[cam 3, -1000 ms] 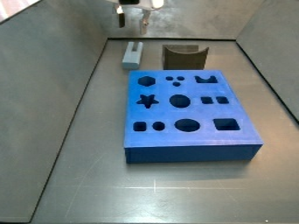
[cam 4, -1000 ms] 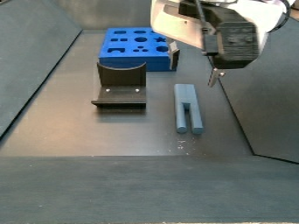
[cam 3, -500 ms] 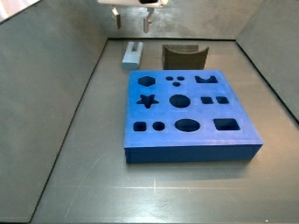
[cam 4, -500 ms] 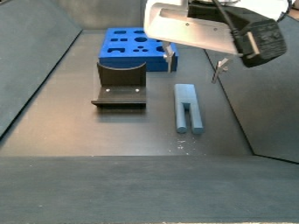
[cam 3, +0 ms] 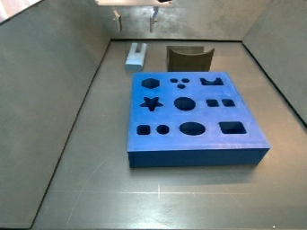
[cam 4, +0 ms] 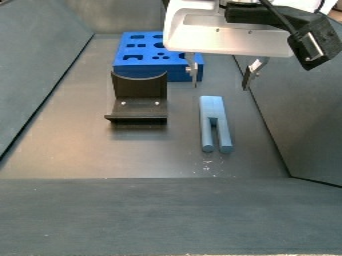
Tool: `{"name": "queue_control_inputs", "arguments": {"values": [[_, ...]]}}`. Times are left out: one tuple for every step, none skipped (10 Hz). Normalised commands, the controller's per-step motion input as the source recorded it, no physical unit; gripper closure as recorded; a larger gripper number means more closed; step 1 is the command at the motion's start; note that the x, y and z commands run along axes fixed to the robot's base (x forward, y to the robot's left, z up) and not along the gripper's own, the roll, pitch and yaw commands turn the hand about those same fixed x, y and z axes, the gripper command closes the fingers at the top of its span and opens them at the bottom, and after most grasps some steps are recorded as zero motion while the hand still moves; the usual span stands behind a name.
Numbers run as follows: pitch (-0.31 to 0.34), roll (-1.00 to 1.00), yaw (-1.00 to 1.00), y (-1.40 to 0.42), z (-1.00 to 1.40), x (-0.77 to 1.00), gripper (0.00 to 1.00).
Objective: Pick up the square-circle object. Move up. Rotate the square-circle object. Place the square-circle object on the fixture. Regrasp the square-circle object. Move to above the board. Insert the square-circle object.
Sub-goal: Rotate the square-circle object.
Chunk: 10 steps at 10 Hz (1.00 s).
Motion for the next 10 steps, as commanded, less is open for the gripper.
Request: {"name": "queue_control_inputs", "arguments": {"values": [[0.012, 0.0, 0.22, -0.01, -0.04, 0.03, 0.0], [0.0, 0.0, 0.0, 0.0, -1.0, 0.0, 0.0], [-0.017, 0.0, -0.04, 0.0, -1.0, 0.01, 0.0], [-0.037, 0.0, -0.04, 0.0, -1.0, 0.02, 0.0], [-0.041, -0.02, -0.03, 0.0, -1.0, 0.03, 0.0], [-0.043, -0.04, -0.02, 0.0, -1.0, 0.04, 0.0], [-0.045, -0.05, -0.01, 0.01, -1.0, 0.04, 0.0], [-0.049, -0.06, -0.01, 0.01, -0.96, 0.05, 0.0], [-0.056, -0.08, 0.0, 0.01, -0.79, 0.04, 0.0], [-0.066, -0.09, 0.0, 0.01, -0.67, 0.04, 0.0]]}}
